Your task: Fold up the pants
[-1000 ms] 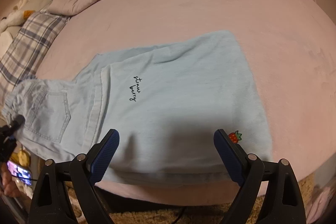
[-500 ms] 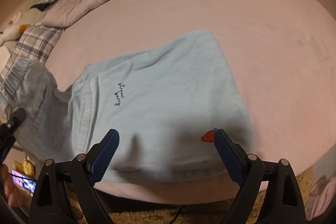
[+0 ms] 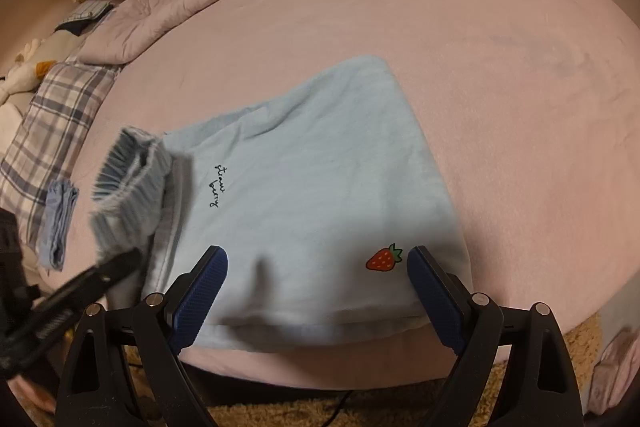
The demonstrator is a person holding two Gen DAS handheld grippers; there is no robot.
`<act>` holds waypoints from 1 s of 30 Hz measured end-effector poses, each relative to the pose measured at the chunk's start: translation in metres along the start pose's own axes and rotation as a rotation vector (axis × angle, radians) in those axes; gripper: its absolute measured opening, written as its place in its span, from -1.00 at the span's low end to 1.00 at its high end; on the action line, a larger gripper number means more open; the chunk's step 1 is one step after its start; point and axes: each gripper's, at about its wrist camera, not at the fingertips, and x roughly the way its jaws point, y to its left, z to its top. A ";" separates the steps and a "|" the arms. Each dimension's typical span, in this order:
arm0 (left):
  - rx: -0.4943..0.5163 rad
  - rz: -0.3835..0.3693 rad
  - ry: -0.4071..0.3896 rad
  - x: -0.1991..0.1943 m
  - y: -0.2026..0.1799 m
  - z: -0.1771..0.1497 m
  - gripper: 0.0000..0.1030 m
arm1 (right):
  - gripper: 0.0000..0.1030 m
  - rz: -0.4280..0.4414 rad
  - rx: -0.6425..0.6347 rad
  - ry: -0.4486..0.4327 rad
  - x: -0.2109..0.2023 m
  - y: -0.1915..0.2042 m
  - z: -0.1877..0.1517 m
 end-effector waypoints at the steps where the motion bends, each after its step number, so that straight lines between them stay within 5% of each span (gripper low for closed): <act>1: -0.015 -0.008 0.003 0.001 0.003 0.001 -0.57 | 0.77 0.001 0.000 0.000 0.000 -0.001 0.000; 7: -0.016 -0.022 -0.001 -0.015 0.007 0.004 -0.43 | 0.77 -0.003 -0.002 0.000 -0.001 0.002 0.003; 11: -0.055 -0.074 -0.006 -0.038 0.012 0.001 0.39 | 0.77 0.014 -0.045 -0.022 -0.007 0.011 0.006; 12: -0.076 -0.090 -0.025 -0.046 0.015 0.000 0.45 | 0.77 0.014 -0.063 -0.032 -0.010 0.016 0.007; 15: -0.111 -0.095 -0.055 -0.061 0.021 -0.003 0.52 | 0.78 0.049 -0.097 -0.052 -0.017 0.027 0.013; 20: -0.153 0.017 -0.079 -0.073 0.042 -0.012 0.60 | 0.95 0.155 -0.115 -0.039 -0.013 0.045 0.023; 30: -0.320 0.093 -0.080 -0.089 0.091 -0.034 0.60 | 0.95 0.311 -0.115 0.155 0.046 0.084 0.023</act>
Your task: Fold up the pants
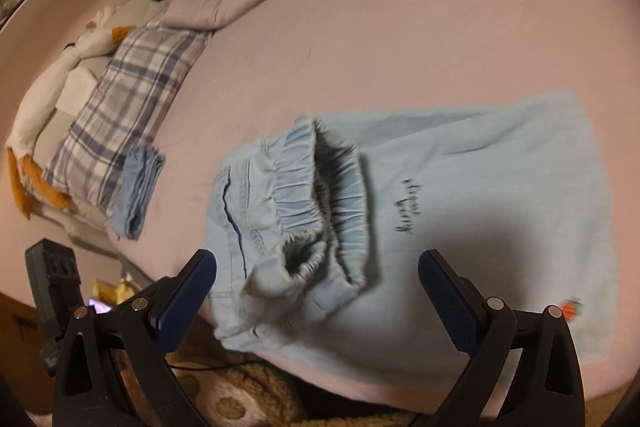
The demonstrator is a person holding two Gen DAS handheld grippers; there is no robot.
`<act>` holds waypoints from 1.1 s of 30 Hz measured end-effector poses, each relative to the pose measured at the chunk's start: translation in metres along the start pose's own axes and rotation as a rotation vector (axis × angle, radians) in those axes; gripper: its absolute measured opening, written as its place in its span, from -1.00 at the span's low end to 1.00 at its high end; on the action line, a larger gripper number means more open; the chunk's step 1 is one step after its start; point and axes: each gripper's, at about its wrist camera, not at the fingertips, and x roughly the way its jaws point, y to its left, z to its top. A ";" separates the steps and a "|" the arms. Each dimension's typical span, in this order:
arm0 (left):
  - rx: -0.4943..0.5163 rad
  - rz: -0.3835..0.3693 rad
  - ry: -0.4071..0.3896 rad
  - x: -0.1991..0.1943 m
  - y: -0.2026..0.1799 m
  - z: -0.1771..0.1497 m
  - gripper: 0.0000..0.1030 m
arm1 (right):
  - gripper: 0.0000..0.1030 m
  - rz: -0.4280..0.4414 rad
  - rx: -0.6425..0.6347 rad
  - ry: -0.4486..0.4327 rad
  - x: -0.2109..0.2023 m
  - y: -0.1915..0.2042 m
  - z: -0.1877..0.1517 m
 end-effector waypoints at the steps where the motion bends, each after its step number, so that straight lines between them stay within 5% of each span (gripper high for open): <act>1: -0.009 0.002 -0.002 -0.002 0.003 -0.001 0.60 | 0.95 0.005 0.003 0.015 0.006 -0.001 0.001; 5: -0.027 0.011 -0.003 -0.008 0.007 -0.005 0.60 | 0.92 -0.006 0.022 0.048 0.022 -0.004 0.003; 7: -0.027 0.014 -0.002 -0.006 0.004 -0.003 0.60 | 0.64 -0.017 0.001 0.026 0.019 -0.001 0.003; 9: -0.026 0.016 0.003 -0.005 0.002 -0.004 0.60 | 0.03 0.011 -0.017 0.030 0.020 0.002 0.004; 12: -0.014 0.014 0.005 -0.006 0.001 -0.003 0.60 | -0.28 -0.023 -0.077 -0.009 0.010 0.014 0.000; 18: 0.028 0.008 0.005 -0.004 -0.008 0.002 0.60 | -0.37 -0.043 -0.133 -0.204 -0.055 0.032 -0.007; 24: 0.078 -0.002 0.018 0.006 -0.022 0.005 0.60 | -0.38 -0.086 -0.060 -0.303 -0.101 -0.004 -0.008; 29: 0.118 -0.010 0.043 0.015 -0.031 0.005 0.60 | -0.38 -0.075 0.026 -0.249 -0.098 -0.037 -0.013; 33: 0.122 -0.013 0.045 0.016 -0.031 0.008 0.60 | -0.38 -0.107 -0.026 -0.215 -0.085 -0.022 -0.015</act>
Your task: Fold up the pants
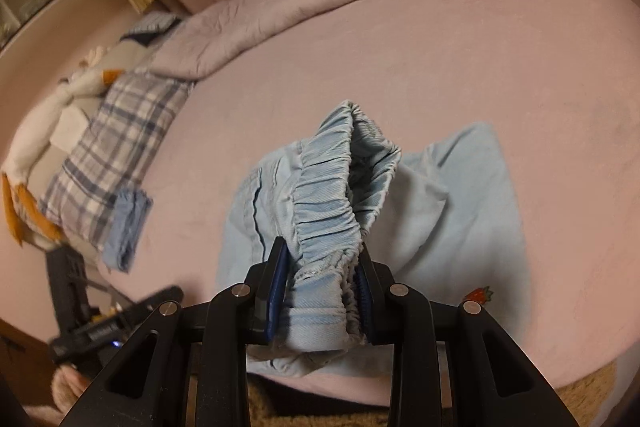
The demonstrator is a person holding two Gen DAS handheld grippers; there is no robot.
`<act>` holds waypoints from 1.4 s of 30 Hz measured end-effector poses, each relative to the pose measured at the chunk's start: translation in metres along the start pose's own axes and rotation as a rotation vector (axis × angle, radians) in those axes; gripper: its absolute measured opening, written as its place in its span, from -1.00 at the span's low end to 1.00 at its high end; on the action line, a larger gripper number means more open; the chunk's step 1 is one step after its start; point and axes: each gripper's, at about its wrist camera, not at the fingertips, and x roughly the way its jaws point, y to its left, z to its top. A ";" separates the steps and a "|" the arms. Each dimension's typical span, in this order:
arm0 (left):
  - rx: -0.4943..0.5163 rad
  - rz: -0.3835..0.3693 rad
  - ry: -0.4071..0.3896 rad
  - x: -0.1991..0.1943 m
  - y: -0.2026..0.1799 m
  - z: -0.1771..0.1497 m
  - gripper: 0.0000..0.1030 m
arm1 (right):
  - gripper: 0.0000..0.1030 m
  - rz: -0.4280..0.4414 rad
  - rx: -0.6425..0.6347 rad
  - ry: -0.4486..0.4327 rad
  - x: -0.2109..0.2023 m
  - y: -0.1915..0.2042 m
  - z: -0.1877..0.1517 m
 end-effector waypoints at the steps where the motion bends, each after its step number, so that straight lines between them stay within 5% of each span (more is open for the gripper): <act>1: -0.002 0.001 0.001 0.000 0.000 0.000 0.60 | -0.38 -0.001 -0.014 -0.001 0.000 0.005 0.002; 9: -0.062 0.012 -0.005 -0.004 0.019 0.000 0.60 | -0.38 0.068 -0.117 0.074 0.020 0.040 0.016; 21: -0.112 0.010 0.000 -0.003 0.027 0.004 0.60 | -0.37 0.062 -0.060 0.110 0.037 0.036 0.009; 26: -0.100 0.015 0.005 -0.002 0.026 0.006 0.60 | -0.10 0.079 0.037 0.240 0.070 0.020 0.000; 30: -0.108 0.024 0.018 0.000 0.032 0.006 0.60 | 0.22 0.108 0.008 0.249 0.062 0.029 -0.003; 42: -0.128 0.015 0.029 0.004 0.037 0.004 0.60 | 0.26 0.178 -0.011 0.178 0.013 0.043 0.000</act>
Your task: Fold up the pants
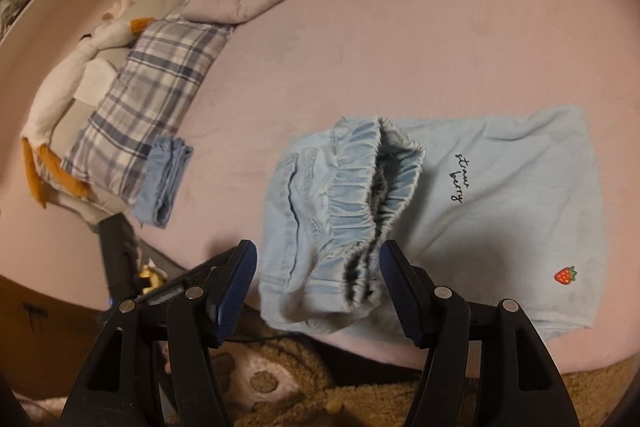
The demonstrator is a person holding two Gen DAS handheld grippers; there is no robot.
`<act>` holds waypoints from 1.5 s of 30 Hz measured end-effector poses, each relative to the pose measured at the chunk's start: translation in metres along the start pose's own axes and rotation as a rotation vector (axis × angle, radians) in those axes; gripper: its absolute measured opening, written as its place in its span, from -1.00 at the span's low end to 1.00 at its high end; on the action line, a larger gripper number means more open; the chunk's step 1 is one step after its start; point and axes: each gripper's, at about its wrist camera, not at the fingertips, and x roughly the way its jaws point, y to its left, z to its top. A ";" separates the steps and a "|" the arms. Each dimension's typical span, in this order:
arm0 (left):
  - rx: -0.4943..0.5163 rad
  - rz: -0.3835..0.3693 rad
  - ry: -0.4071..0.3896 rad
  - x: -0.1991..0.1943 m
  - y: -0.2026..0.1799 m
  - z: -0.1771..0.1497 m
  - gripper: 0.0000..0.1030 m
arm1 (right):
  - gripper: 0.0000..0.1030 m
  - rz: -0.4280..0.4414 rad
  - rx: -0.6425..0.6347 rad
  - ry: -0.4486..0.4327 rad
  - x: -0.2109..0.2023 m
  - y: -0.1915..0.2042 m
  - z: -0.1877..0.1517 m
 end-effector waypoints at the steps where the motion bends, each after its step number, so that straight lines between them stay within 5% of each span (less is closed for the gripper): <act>1: 0.000 -0.001 0.001 0.000 0.001 0.000 0.60 | 0.26 0.017 0.003 0.002 0.001 0.000 0.001; 4: -0.001 -0.007 0.001 -0.001 0.002 -0.001 0.60 | 0.26 0.012 0.018 0.020 0.013 -0.001 0.004; 9: 0.001 -0.009 0.001 -0.004 0.007 -0.007 0.61 | 0.26 -0.130 0.048 -0.008 0.017 -0.019 0.005; 17: 0.006 -0.010 0.003 -0.008 0.008 -0.011 0.61 | 0.24 -0.085 0.195 0.048 0.031 -0.061 -0.011; 20: 0.004 -0.008 -0.001 -0.010 0.009 -0.011 0.61 | -0.10 -0.035 0.208 0.074 0.038 -0.056 -0.017; 30: -0.016 0.001 -0.005 -0.015 0.011 -0.015 0.61 | -0.10 -0.067 0.198 0.093 0.062 -0.058 -0.013; 33: -0.022 0.007 -0.007 -0.016 0.015 -0.014 0.61 | -0.42 -0.083 0.139 0.034 0.040 -0.042 -0.013; 40: -0.023 0.001 -0.011 -0.016 0.013 -0.011 0.61 | -0.54 -0.108 -0.072 -0.232 -0.037 0.027 -0.007; 45: -0.002 -0.016 -0.007 -0.014 0.005 -0.008 0.61 | -0.60 -0.139 -0.084 -0.346 -0.073 0.026 0.003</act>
